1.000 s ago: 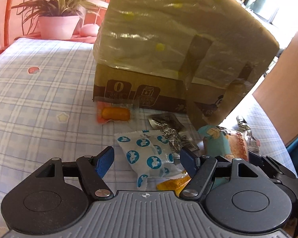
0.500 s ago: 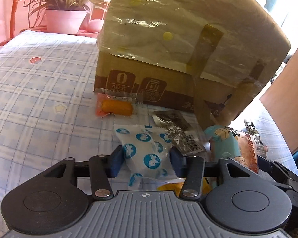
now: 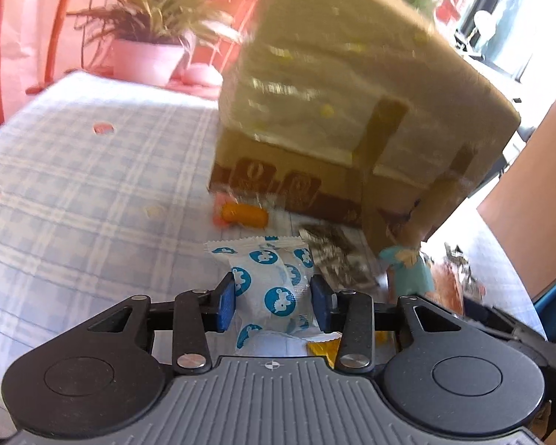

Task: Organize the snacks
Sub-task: 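Grasp the blue-dotted white packet with the left tool while the right tool grasps the bread bun packet, then carry both packets over the box and open both tools to drop them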

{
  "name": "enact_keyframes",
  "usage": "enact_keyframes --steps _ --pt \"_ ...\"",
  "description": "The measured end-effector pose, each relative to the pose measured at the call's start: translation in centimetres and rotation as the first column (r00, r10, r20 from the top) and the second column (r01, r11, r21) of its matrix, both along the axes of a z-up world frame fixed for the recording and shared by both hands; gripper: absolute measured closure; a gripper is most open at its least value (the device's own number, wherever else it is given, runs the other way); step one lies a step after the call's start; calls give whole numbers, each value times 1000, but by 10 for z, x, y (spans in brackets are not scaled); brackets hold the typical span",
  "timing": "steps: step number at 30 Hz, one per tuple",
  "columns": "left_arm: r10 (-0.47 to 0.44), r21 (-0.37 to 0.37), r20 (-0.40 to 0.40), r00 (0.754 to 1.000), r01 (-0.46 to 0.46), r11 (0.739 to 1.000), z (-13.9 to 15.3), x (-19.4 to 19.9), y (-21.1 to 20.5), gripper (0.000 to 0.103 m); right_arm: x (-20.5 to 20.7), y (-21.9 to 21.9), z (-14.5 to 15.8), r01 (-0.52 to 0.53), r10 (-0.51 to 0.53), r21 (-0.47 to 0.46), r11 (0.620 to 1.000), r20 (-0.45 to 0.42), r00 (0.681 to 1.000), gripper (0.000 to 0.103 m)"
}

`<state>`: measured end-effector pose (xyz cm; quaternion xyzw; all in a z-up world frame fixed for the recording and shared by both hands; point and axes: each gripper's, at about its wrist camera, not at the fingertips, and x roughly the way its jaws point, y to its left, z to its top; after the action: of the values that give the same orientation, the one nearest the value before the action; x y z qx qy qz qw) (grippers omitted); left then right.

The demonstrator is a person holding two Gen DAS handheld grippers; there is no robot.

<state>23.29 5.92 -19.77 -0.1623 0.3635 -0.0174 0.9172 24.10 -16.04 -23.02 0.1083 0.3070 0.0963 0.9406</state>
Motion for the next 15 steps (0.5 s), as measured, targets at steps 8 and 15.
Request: enact_keyframes --steps 8,15 --pt "18 3 80 997 -18 1000 33 -13 11 59 -5 -5 10 2 -2 36 999 17 1000 20" --pt "-12 43 205 979 3 999 82 -13 13 59 -14 -10 57 -15 6 72 997 133 991 20"
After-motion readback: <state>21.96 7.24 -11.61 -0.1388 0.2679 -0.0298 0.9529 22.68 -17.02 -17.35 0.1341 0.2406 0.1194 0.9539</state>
